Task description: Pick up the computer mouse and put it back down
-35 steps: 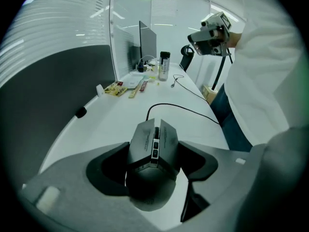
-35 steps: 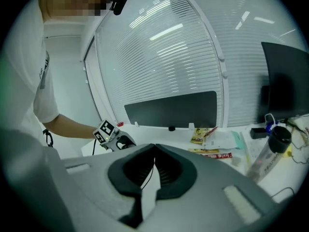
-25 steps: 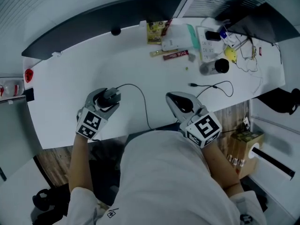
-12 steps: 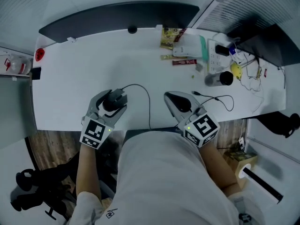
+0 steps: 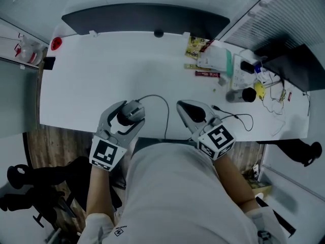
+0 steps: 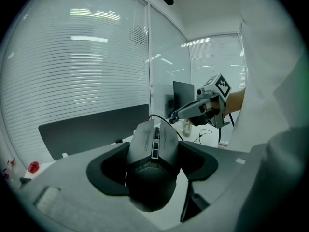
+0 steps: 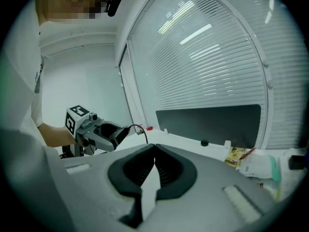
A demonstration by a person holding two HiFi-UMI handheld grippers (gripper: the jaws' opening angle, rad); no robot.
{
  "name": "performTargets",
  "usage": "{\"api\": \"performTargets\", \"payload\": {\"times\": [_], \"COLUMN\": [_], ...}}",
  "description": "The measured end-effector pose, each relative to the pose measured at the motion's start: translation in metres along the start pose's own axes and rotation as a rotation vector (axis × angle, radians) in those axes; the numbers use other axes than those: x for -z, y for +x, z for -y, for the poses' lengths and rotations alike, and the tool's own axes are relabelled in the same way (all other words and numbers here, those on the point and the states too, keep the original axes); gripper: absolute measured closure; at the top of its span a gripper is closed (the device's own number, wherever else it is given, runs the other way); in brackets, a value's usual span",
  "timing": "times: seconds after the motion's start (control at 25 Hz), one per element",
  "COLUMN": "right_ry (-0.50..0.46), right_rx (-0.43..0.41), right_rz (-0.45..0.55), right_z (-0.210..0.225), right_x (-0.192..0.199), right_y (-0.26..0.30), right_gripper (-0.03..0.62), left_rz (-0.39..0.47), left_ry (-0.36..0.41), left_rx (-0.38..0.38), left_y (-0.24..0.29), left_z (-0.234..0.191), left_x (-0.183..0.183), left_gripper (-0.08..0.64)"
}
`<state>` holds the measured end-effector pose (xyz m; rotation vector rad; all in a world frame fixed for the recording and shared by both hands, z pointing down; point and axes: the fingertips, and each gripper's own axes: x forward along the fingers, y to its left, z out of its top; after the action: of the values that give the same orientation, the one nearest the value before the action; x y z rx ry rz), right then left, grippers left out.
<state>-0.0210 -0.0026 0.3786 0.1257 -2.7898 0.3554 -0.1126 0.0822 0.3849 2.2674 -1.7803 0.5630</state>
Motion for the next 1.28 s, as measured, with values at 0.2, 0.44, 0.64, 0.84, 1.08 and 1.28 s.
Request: {"api": "performTargets", "payload": {"times": [0.2,0.44,0.64,0.84,1.08,1.28], "right_ry": [-0.011,-0.017,-0.015,-0.008,0.014,0.039], "right_rx": [-0.018,-0.028,-0.025,-0.010,0.037,0.099], "right_rz": [-0.005,-0.008,-0.012,-0.013,-0.010,-0.011], "right_z": [-0.009,-0.017,-0.020,-0.017,-0.009,0.006], "right_x": [0.000,0.000,0.001,0.001,0.004,0.008], "right_y": [0.002,0.004,0.004,0.004,-0.001,-0.011], "right_gripper": [0.589,0.589,0.589,0.589,0.589,0.589], "left_rz": [0.023,0.039,0.038,0.013,-0.006,-0.037], "left_ry": [-0.012,-0.010,-0.010,-0.011,-0.009,0.010], "left_rx": [-0.037,-0.053,-0.064,-0.054,-0.011,0.044], "left_y": [-0.015,-0.025,-0.030,-0.025,-0.010,0.013], "left_z": [0.006,0.010,0.005,-0.003,-0.011,-0.019], "left_x": [-0.006,-0.009,-0.008,-0.001,0.007,0.014], "left_gripper": [0.245,0.244,0.245,0.245,0.244,0.245]}}
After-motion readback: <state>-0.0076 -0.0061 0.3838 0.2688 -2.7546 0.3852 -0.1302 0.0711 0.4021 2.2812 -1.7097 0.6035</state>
